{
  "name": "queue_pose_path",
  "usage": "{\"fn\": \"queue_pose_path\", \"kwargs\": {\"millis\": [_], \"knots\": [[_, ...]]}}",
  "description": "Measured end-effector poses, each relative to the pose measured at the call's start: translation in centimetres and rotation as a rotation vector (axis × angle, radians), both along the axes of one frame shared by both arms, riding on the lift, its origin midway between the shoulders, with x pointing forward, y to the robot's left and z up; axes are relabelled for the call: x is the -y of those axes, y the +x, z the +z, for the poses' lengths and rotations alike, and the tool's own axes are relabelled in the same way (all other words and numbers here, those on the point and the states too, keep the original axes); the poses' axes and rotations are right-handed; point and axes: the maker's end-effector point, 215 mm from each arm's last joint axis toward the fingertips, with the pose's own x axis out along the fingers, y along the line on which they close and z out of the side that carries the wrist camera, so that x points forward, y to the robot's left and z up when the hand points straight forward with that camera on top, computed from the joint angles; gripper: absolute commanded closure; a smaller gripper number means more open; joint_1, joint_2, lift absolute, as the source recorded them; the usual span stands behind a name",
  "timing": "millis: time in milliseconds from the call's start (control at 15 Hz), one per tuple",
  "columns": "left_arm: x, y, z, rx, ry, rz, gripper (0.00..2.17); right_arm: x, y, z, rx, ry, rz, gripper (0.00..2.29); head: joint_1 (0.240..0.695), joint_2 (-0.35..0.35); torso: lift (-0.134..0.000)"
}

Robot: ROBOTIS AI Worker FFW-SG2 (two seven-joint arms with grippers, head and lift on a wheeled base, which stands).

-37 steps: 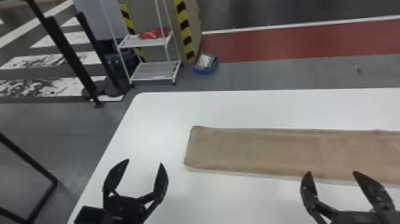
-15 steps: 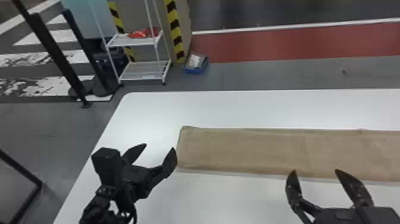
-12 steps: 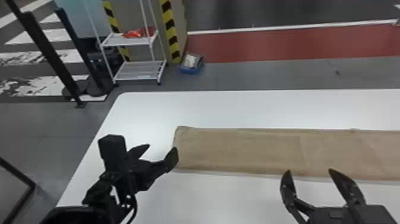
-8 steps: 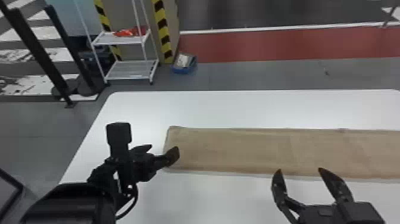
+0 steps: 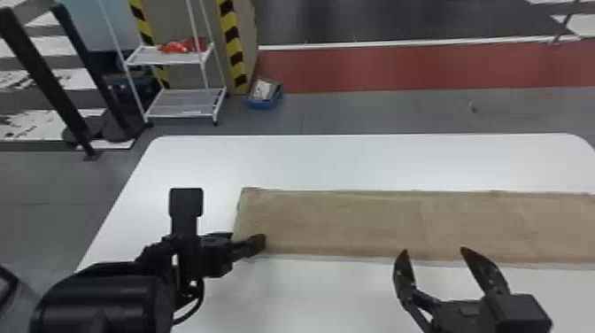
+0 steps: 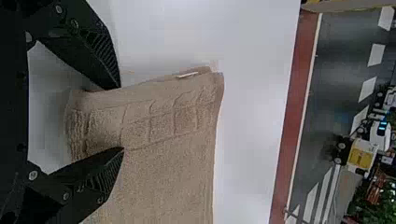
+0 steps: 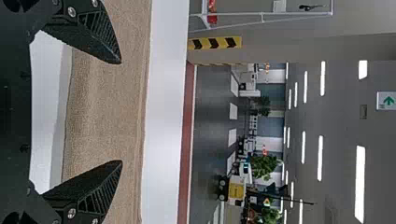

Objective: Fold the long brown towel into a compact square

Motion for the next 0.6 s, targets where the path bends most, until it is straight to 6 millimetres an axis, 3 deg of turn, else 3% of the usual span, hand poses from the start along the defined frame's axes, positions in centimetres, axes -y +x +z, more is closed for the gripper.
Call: {"fn": "queue_pose_path", "kwargs": {"millis": [67, 400, 600], "knots": [[0.0, 0.1, 0.1, 0.004, 0.003, -0.003, 2.1, 0.0, 0.0, 0.0, 0.0, 0.0, 0.0, 0.13, 0.695, 0.092, -0.117], [-1.1, 0.3, 1.9, 0.057, 0.012, 0.012, 2.15, 0.0, 0.1, -0.3, -0.003, -0.001, 0.0, 0.13, 0.695, 0.104, -0.117], [-3.3, -0.6, 3.9, 0.104, -0.038, 0.011, 2.15, 0.0, 0.1, -0.4, -0.006, -0.003, -0.001, 0.13, 0.695, 0.129, -0.117]]}}
